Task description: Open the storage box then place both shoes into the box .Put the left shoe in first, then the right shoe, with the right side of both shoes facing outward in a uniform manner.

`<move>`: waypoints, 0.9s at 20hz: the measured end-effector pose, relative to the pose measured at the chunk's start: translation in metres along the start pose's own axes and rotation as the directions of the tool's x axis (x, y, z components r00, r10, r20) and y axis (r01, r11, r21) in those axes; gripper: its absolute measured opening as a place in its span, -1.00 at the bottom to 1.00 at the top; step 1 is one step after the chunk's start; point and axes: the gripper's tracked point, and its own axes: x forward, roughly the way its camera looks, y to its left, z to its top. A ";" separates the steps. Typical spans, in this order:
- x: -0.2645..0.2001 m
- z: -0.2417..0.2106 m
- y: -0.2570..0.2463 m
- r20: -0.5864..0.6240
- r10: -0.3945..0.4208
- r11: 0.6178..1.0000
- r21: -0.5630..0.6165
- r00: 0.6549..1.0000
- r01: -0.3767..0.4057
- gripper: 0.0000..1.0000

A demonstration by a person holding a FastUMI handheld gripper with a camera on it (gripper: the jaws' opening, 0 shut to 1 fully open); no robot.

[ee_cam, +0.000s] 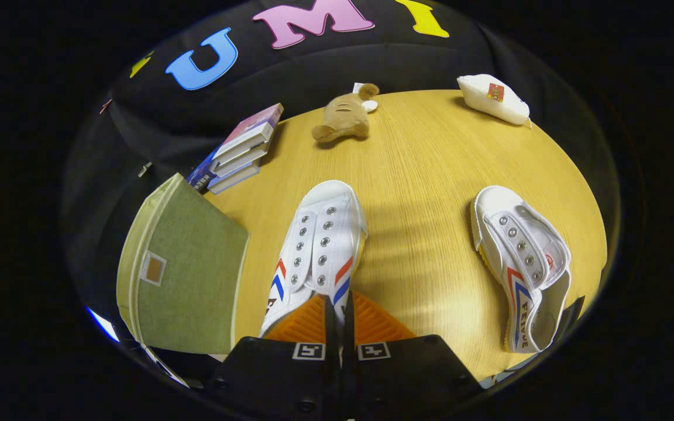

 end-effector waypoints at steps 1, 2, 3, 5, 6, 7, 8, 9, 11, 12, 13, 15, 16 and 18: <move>-0.006 0.006 0.006 0.009 0.004 1.000 -0.002 1.000 -0.004 -0.89; -0.013 0.014 0.013 0.019 0.010 1.000 -0.001 1.000 -0.010 -0.89; -0.021 0.022 0.021 0.031 0.019 1.000 -0.002 0.999 -0.019 -0.89; -0.040 0.042 0.038 0.060 0.043 0.999 -0.003 0.997 -0.043 -0.89; -0.050 0.053 0.046 0.075 0.049 0.999 -0.003 0.996 -0.049 -0.89; -0.060 0.062 0.054 0.093 0.051 0.999 0.002 0.994 -0.051 -0.89; -0.070 0.071 0.064 0.106 0.058 0.998 0.005 0.993 -0.059 -0.89; -0.078 0.079 0.075 0.118 0.069 0.998 0.005 0.991 -0.070 -0.89; -0.091 0.091 0.100 0.125 0.101 0.995 -0.017 0.987 -0.100 -0.90; -0.096 0.095 0.112 0.123 0.113 0.994 -0.019 0.986 -0.112 -0.90; -0.099 0.098 0.125 0.123 0.127 0.992 -0.015 0.984 -0.126 -0.90; -0.102 0.098 0.153 0.112 0.163 0.987 -0.015 0.980 -0.162 -0.90; -0.101 0.095 0.168 0.099 0.181 0.983 -0.016 0.978 -0.181 -0.90; -0.092 0.085 0.196 0.060 0.216 0.976 -0.018 0.975 -0.215 -0.90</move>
